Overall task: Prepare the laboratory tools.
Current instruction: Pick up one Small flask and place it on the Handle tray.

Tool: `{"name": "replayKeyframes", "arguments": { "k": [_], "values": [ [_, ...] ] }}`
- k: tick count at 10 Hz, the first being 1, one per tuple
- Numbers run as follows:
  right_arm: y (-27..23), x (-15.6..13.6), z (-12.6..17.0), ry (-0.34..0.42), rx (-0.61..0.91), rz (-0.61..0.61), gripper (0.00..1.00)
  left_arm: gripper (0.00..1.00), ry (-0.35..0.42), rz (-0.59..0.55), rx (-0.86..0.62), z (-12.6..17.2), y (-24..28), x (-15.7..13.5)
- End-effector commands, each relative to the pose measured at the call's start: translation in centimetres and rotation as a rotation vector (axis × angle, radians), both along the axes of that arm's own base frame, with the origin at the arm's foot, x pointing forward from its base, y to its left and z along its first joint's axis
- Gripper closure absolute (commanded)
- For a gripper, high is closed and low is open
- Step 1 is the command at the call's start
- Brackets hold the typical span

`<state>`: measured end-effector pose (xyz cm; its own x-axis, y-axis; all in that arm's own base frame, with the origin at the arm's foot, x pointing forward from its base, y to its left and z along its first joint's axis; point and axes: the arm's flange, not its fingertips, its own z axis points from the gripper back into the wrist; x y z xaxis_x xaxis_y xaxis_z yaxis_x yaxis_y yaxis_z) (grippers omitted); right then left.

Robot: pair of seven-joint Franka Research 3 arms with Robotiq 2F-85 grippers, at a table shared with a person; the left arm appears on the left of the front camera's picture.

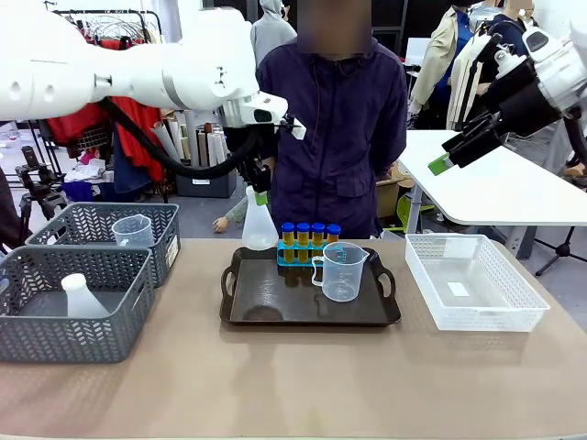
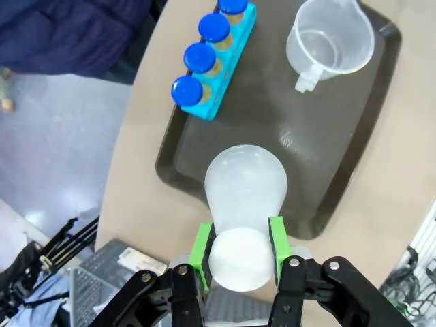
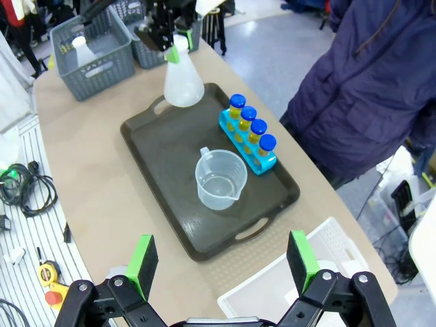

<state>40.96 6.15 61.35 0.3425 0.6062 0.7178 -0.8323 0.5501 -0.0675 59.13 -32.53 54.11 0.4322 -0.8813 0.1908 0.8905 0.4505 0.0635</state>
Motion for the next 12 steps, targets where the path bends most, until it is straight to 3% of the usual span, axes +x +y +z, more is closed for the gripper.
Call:
{"name": "replayKeyframes", "arguments": {
  "k": [1,2,5,6,7,12],
  "values": [
    [0.0,0.2,0.0,-0.009,0.024,0.015,0.0,1.0,-0.006,-0.017,-0.009,-1.1,-0.1,-0.3],
    [0.0,0.2,0.0,-0.009,0.024,0.015,0.0,1.0,-0.028,-0.024,-0.039,-1.5,-0.4,-0.3],
    [0.0,0.2,0.0,-0.009,0.024,0.015,0.0,1.0,0.002,-0.003,-0.002,-1.0,-0.3,0.1],
    [0.0,0.2,0.0,-0.009,0.024,0.015,0.0,1.0,-0.001,-0.009,-0.011,-1.6,-0.9,0.2],
    [0.0,0.2,0.0,-0.009,0.024,0.015,0.0,1.0,0.049,-0.051,0.002,-3.0,-1.7,0.1],
    [0.0,0.2,0.0,-0.009,0.024,0.015,0.0,1.0,0.049,-0.09,0.037,-6.4,-3.5,-0.4]
  ]
}}
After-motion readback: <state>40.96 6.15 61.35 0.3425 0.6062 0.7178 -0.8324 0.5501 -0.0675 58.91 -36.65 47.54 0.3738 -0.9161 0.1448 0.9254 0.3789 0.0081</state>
